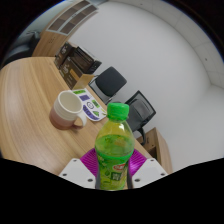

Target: Pour water

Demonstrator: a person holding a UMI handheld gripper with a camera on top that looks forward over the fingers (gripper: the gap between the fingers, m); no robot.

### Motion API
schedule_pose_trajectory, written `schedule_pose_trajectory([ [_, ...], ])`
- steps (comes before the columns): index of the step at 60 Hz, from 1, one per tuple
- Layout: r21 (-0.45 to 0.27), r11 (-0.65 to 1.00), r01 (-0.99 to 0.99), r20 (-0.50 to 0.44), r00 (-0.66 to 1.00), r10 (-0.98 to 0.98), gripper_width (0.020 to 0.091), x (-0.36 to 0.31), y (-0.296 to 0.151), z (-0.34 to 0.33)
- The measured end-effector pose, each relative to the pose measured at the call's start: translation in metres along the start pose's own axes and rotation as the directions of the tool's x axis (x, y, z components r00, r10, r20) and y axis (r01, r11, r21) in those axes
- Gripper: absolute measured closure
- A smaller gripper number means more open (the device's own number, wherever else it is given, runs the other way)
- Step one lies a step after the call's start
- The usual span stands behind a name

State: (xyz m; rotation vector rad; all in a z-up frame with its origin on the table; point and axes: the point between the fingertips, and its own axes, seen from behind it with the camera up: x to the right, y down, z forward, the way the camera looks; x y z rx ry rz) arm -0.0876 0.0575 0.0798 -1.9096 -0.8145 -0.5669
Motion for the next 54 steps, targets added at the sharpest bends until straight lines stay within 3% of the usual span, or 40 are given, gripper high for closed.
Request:
schedule_pose_trajectory([
  [15,-0.017,0.835,0.550,-0.042,0.834,-0.550,0.0746,0.002,-0.049,0.029],
  [25,-0.054,0.633,0.773,-0.065,0.630,-0.774,0.0748,0.006,-0.071,0.046],
  [33,-0.108,0.458,0.882,-0.086,0.451,-0.889,0.0747,0.013,-0.079,0.054],
  [41,-0.117,0.313,0.942,-0.115,0.300,-0.947,0.0749,0.014,-0.092,0.058],
  [54,-0.133,0.289,0.948,-0.098,0.277,-0.956,0.0748,0.011,-0.088,0.061],
])
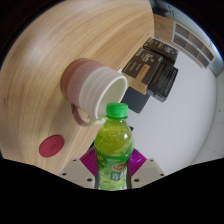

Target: Pour water

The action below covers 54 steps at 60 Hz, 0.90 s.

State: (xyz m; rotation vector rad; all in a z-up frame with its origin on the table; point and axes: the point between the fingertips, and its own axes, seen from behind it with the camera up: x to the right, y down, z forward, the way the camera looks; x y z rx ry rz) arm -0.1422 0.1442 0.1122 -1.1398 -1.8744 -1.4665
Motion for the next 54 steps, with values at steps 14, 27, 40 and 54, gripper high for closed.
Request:
schedule_pose_trajectory([
  [14,0.085,0.903,-0.422,0.074,0.906,0.416,0.0745,0.007,0.000,-0.028],
  [27,0.111,0.313,-0.943,0.253,0.331,0.909,0.0743,0.030,0.026,-0.059],
  [40,0.072,-0.339,-0.938,0.339,-0.297,0.893,0.0745,0.009,0.064,-0.058],
  [54,0.029,-0.480,-0.877,0.359,-0.439,0.824,0.0744,-0.034,0.056,-0.024],
])
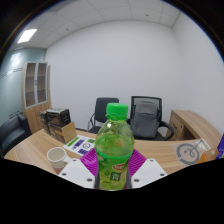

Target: Pour water

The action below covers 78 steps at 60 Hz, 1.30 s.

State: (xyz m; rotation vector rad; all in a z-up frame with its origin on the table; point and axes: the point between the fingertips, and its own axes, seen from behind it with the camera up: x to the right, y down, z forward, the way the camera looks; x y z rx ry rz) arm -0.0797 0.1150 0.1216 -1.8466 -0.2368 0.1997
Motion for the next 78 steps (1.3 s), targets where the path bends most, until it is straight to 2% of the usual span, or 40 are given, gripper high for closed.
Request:
schedule_pose_trajectory([
  [10,0.008,1.000,-0.009,0.007,1.000,0.009,0.0740,-0.002,0.031,0.026],
  [12,0.046,0.999,0.006,0.012,1.000,-0.006,0.0742,-0.001,0.028,0.024],
  [22,0.069,0.996,0.053,-0.007,0.999,-0.052,0.0742,-0.002,0.028,0.022],
  [24,0.064,0.997,0.046,-0.009,0.999,-0.046,0.0711,-0.001,0.028,0.022],
  [26,0.058,0.998,0.041,-0.017,0.999,-0.040,0.0635,0.001,0.029,0.021],
  [36,-0.003,1.000,0.007,-0.018,1.000,-0.007,0.0496,-0.002,0.035,0.014],
  [43,-0.061,0.997,-0.048,-0.058,0.997,0.045,0.0300,0.001,0.050,-0.011],
  [45,-0.075,0.996,-0.056,-0.074,0.996,0.051,0.0276,0.002,0.056,-0.024],
  [61,-0.181,0.964,-0.196,-0.213,0.964,0.156,0.0287,-0.024,0.078,-0.173],
  [69,-0.181,0.965,-0.189,-0.272,0.953,0.135,0.0284,-0.040,0.058,-0.233],
  [78,-0.132,0.981,-0.145,-0.304,0.948,0.099,0.0283,-0.053,0.013,-0.272],
])
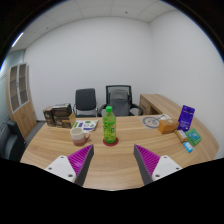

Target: Pour water

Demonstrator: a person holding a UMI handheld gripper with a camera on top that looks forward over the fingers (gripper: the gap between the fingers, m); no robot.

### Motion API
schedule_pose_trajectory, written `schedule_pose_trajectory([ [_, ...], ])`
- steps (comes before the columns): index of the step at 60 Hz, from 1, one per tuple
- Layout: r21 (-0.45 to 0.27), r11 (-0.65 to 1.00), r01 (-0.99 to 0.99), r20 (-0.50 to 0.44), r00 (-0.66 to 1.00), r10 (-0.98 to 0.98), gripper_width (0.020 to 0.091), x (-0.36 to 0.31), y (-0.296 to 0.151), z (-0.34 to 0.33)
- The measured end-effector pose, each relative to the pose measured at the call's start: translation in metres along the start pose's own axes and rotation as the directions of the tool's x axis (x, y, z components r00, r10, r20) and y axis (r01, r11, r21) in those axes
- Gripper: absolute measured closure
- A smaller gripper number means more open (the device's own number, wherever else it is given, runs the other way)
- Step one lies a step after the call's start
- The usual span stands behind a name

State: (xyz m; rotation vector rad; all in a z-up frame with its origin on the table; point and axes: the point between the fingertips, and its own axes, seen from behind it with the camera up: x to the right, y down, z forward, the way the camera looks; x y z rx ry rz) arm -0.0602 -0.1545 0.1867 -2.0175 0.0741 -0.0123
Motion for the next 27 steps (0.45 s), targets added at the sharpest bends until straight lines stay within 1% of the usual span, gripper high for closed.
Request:
schedule_pose_trajectory([
  [5,0.024,1.000,0.011,-0.015,1.000,-0.011,0.0281,0.000,-0.014,-0.016],
  [17,0.046,0.999,0.012,-0.060,0.998,-0.009,0.0280,0.004,-0.037,-0.045],
  [27,0.067,0.998,-0.001,-0.058,0.998,0.005,0.0278,-0.002,-0.048,-0.055],
])
